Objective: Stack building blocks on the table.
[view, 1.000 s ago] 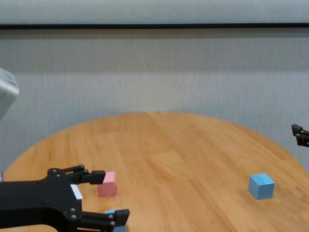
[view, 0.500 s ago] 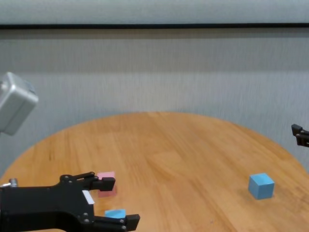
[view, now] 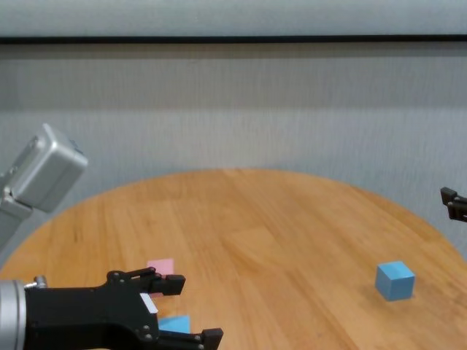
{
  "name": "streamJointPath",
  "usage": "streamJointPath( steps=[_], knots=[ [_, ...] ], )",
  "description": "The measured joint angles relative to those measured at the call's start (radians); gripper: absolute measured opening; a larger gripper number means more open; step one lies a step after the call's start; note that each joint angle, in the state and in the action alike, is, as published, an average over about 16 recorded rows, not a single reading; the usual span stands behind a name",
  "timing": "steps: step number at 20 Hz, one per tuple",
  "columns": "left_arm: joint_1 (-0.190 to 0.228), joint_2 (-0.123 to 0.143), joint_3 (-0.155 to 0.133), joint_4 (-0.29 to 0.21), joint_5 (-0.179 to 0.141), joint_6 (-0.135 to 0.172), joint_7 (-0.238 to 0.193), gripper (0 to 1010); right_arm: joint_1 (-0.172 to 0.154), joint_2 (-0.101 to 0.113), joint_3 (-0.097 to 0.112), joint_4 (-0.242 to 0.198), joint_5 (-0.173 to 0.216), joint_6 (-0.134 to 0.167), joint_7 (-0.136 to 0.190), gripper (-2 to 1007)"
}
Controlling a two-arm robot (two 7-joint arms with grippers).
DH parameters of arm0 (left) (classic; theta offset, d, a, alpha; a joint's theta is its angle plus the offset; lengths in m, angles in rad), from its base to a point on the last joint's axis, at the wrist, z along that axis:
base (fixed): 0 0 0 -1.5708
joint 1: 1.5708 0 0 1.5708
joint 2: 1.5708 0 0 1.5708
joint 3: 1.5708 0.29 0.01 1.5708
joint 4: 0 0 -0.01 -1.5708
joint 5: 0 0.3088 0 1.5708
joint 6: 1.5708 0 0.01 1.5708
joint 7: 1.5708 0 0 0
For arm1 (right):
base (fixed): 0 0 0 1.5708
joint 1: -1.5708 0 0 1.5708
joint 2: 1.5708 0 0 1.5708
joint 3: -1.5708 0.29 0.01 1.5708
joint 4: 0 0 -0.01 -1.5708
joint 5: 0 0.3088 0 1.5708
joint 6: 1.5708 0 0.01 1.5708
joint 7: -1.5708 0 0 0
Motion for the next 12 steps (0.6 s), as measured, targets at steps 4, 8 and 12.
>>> streamJointPath(
  steps=[4, 8, 12],
  knots=[
    [-0.015, -0.017, 0.004, 0.034, 0.013, -0.004, 0.004, 1003, 0.000, 0.000, 0.000, 0.000, 0.000, 0.000, 0.000, 1005],
    [-0.028, -0.031, 0.005, 0.063, 0.024, -0.009, 0.008, 1003, 0.000, 0.000, 0.000, 0.000, 0.000, 0.000, 0.000, 1005],
    [-0.038, -0.042, 0.003, 0.086, 0.031, -0.013, 0.009, 1003, 0.000, 0.000, 0.000, 0.000, 0.000, 0.000, 0.000, 1005]
  ],
)
